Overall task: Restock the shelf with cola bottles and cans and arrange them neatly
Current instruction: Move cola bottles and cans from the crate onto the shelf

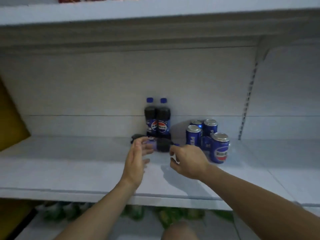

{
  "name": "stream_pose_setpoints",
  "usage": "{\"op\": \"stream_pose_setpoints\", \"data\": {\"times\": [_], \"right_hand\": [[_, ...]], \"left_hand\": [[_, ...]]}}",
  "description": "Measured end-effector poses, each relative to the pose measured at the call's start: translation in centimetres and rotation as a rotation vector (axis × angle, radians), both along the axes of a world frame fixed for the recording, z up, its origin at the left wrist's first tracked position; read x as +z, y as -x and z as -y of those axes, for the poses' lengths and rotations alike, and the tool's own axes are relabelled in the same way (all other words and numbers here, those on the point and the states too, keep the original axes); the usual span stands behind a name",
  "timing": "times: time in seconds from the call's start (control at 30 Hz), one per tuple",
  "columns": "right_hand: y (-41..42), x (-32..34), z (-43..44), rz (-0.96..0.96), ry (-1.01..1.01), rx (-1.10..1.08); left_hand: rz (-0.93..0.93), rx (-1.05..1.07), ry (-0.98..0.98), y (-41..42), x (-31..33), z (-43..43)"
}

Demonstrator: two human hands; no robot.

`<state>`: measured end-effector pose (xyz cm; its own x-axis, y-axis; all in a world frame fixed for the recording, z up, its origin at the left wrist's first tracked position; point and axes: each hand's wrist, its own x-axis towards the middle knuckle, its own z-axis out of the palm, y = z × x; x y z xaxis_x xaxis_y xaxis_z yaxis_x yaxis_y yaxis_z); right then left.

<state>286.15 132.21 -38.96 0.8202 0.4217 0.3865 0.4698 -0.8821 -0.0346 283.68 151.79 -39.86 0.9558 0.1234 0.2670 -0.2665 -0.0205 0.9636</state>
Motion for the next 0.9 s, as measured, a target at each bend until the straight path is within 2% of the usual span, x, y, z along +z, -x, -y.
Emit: {"op": "stream_pose_setpoints", "data": {"times": [0.13,0.33,0.47,0.6,0.73,0.83,0.9], "right_hand": [[2.1,1.2,-14.7,0.006,0.000,0.305],[13.6,-1.0,-38.5,-0.121,0.025,0.800],[23.0,-6.2,-49.8,-0.258,0.103,1.082],[29.9,-10.8,-57.1,-0.296,0.282,1.304],[32.3,-14.6,-62.5,-0.364,0.355,1.373],[31.4,-18.8,-64.7,-0.450,0.407,1.316],[30.4,-21.6,-66.4,-0.590,0.448,1.227]], "left_hand": [[0.059,0.297,-0.048,9.3,1.1,-13.6],[0.042,0.760,-0.080,27.5,3.6,-31.4],[0.021,1.064,-0.018,39.4,1.5,-39.0],[-0.083,1.279,0.060,47.7,-2.8,-42.8],[-0.159,1.415,0.134,51.3,-7.6,-46.7],[-0.286,1.452,0.225,51.7,-13.1,-48.5],[-0.439,1.402,0.155,50.9,-18.1,-49.5]]}}
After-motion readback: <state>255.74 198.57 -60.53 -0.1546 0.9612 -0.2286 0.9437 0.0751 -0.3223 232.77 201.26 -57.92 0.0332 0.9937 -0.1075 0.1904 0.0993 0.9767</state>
